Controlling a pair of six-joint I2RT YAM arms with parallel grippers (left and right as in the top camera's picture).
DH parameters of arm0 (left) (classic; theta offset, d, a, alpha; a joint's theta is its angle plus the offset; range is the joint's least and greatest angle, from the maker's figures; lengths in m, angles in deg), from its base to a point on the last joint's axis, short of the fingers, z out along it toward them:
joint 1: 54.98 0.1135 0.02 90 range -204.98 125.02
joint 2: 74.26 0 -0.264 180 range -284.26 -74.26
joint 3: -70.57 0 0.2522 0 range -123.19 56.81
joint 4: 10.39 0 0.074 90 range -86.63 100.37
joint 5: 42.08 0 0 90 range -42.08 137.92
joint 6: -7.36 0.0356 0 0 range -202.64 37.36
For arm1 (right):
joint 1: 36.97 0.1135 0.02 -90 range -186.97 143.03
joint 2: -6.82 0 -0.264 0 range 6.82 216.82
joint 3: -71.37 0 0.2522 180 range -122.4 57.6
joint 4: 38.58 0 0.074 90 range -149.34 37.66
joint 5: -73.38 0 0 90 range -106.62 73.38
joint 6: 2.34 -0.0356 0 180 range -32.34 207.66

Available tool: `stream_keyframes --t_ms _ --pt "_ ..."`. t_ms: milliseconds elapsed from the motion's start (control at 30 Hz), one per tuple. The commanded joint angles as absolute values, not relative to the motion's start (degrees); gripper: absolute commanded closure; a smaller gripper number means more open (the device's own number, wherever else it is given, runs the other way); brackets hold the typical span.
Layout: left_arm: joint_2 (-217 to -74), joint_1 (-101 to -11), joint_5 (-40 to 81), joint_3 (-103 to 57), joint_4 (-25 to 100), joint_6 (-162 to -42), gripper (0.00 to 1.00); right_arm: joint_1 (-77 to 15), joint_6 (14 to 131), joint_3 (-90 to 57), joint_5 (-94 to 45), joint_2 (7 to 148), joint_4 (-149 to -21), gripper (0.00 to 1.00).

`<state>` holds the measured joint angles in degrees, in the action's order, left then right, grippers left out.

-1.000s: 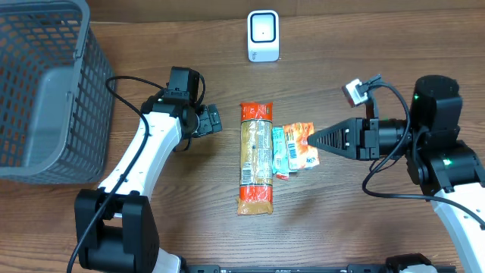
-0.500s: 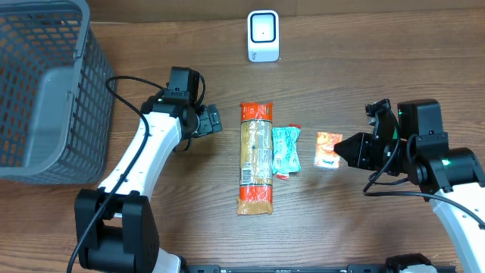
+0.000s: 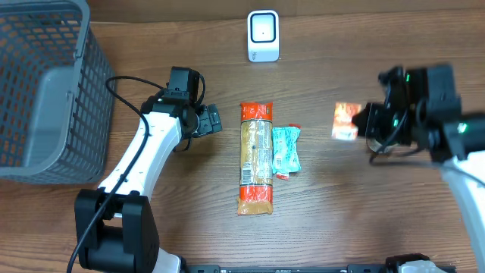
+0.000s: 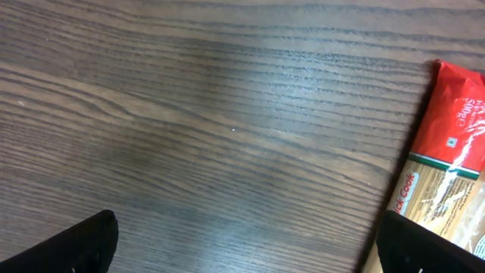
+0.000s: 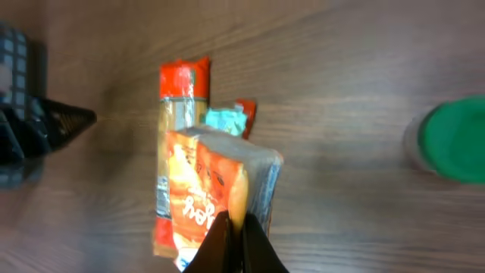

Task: Scan the item barcode
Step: 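Lift the juice box and pull it right away from the pile, then raise the juice box up to the white scanner with the right gripper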

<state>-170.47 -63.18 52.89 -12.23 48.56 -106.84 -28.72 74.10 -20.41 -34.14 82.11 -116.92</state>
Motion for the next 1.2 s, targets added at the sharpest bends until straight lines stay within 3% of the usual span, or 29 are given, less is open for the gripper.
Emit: stream_keyframes --t_ms 0,167,333,567,833,1167 --pt "-169.8 -63.2 52.8 -12.8 48.5 -107.1 0.0 -28.0 75.4 -35.3 -30.6 90.3 -122.8 0.97" --pt "-169.8 -63.2 52.8 -12.8 48.5 -107.1 0.0 -24.1 75.8 -56.3 -23.3 101.3 -130.4 0.97" --pt "-169.8 -63.2 52.8 -12.8 48.5 -107.1 0.0 -18.3 78.9 -70.1 -12.5 109.4 -130.2 0.97" --pt "-169.8 -63.2 52.8 -12.8 48.5 -107.1 0.0 -11.0 90.5 -71.0 1.5 115.1 -119.1 0.96" --pt "-169.8 -63.2 52.8 -12.8 48.5 -107.1 0.0 -7.8 104.6 -71.0 7.5 125.2 -110.5 0.96" --pt "-169.8 -63.2 52.8 -12.8 48.5 -107.1 0.0 -7.7 110.3 -71.0 12.3 138.0 -95.5 0.96"
